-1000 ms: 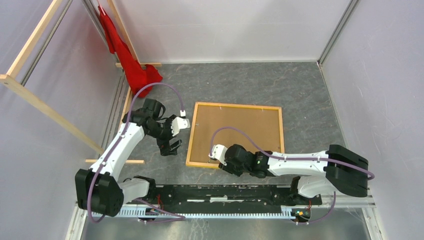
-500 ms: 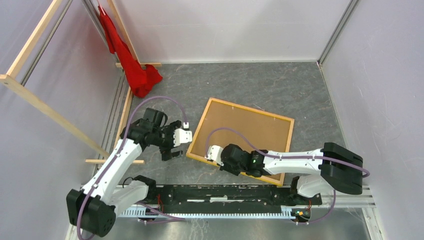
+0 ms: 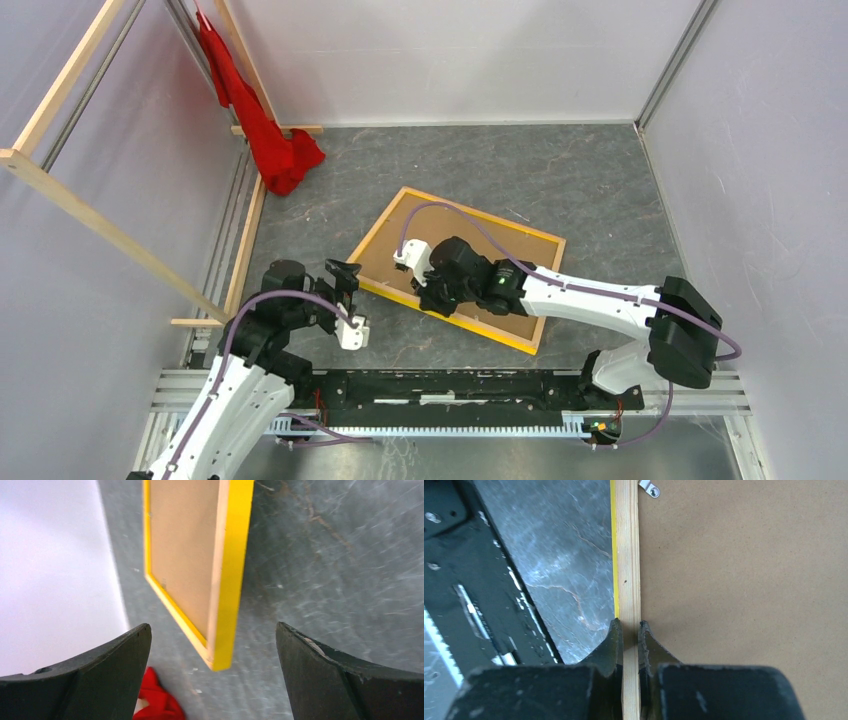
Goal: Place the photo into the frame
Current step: Turn over the photo frame at the center of the board.
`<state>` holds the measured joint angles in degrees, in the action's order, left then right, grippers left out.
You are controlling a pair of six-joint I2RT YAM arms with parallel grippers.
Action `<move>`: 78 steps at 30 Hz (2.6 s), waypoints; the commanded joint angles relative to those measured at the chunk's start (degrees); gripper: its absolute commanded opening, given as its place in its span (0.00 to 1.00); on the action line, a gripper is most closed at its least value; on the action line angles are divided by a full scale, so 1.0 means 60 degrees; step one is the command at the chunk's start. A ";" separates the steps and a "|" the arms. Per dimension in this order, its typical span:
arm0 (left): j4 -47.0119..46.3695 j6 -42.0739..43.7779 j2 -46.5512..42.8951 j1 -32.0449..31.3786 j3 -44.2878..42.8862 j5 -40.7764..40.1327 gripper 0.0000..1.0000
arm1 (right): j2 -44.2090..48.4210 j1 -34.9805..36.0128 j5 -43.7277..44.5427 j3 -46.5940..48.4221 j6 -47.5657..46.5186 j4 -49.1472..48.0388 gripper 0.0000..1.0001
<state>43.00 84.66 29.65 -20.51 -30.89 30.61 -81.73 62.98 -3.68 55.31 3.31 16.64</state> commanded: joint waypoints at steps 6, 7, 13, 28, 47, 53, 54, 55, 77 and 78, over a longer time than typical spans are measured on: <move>-0.1976 0.2503 0.0124 -0.0037 0.0475 0.0258 1.00 | -0.0059 -0.0497 -0.1556 0.1443 0.0310 -0.0139 0.00; -0.1761 0.2666 0.0279 -0.0049 0.0368 0.0256 1.00 | -0.0049 -0.0595 -0.1657 0.1481 0.0372 -0.0130 0.00; -0.1937 0.3150 0.0791 -0.0060 0.0345 0.0078 0.96 | -0.0019 -0.0827 -0.2102 0.1769 0.0552 -0.0103 0.00; -0.4448 0.2570 0.2163 -0.0455 -0.0030 -0.0818 0.48 | 0.0079 -0.1060 -0.2190 0.2542 0.0556 0.0577 0.10; -0.2399 0.1581 0.2792 -0.0484 -0.2029 -0.0629 0.36 | 0.1271 0.0578 0.2512 0.1783 -0.3153 0.1999 0.98; -0.2246 0.1376 0.2779 -0.0486 -0.2158 -0.0734 0.36 | 0.0926 0.1137 0.3932 0.1812 -0.3540 0.2216 0.92; -0.2247 0.1340 0.2777 -0.0484 -0.2175 -0.0751 0.36 | 0.0862 0.1198 0.4146 0.1814 -0.3540 0.2266 0.89; -0.2246 0.1299 0.2771 -0.0491 -0.2184 -0.0758 0.36 | 0.0804 0.1237 0.4452 0.1794 -0.3554 0.2287 0.84; -0.2928 0.0353 0.1903 -0.0489 -0.2271 -0.0442 1.00 | 0.1466 0.1221 0.6101 0.1999 -0.3293 0.1151 0.23; -0.2959 0.0101 0.1830 -0.0490 -0.2418 -0.0547 1.00 | 0.1349 0.1099 0.6006 0.2354 -0.3168 0.1274 0.21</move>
<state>28.58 90.26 42.70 -23.29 -41.89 26.04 -74.00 70.94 32.10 60.66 -19.40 27.51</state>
